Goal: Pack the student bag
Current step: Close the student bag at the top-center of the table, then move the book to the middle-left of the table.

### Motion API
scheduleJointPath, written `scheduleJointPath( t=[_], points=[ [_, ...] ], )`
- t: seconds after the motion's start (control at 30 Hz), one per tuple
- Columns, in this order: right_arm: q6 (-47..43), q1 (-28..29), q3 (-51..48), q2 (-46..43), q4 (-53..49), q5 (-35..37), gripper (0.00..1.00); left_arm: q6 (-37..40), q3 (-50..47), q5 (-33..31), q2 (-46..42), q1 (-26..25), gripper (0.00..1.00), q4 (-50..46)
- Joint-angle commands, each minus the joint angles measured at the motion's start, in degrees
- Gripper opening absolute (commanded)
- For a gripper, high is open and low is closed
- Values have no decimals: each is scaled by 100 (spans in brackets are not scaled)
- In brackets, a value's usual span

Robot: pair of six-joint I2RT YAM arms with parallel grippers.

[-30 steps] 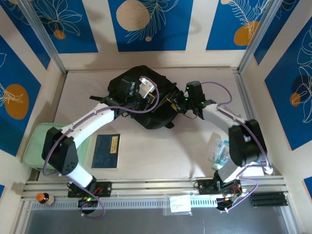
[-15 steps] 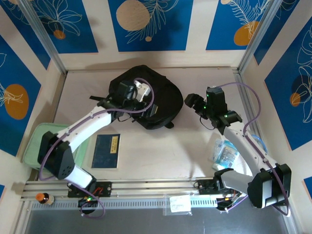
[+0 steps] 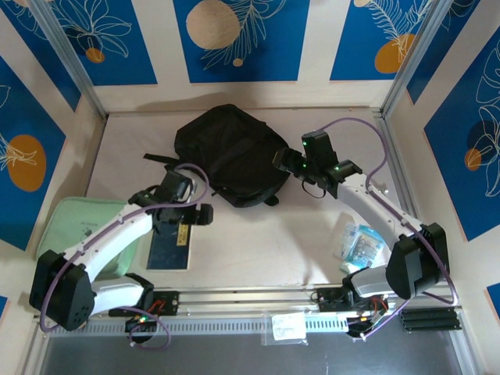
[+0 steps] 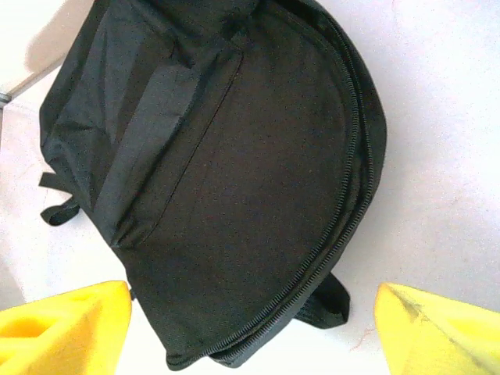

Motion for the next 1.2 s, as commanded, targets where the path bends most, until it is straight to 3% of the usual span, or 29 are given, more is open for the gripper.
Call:
scheduleJointPath(
  t=[0.0, 0.43, 0.83, 0.97, 1.17],
  points=[
    [-95, 43, 301, 159, -44, 52, 81, -905, -316, 369, 3, 105, 100, 205],
    [-7, 68, 501, 339, -149, 23, 79, -1701, -367, 624, 1220, 264, 100, 1213],
    [-63, 213, 685, 560, -158, -251, 78, -2604, -205, 779, 2159, 952, 97, 2979],
    [-150, 392, 843, 688, -158, -370, 78, -2235, 280, 883, 2154, 1048, 96, 2772],
    [-588, 983, 1211, 1095, -193, -410, 75, -1341, 567, 628, 1427, 1427, 100, 1718]
  ],
)
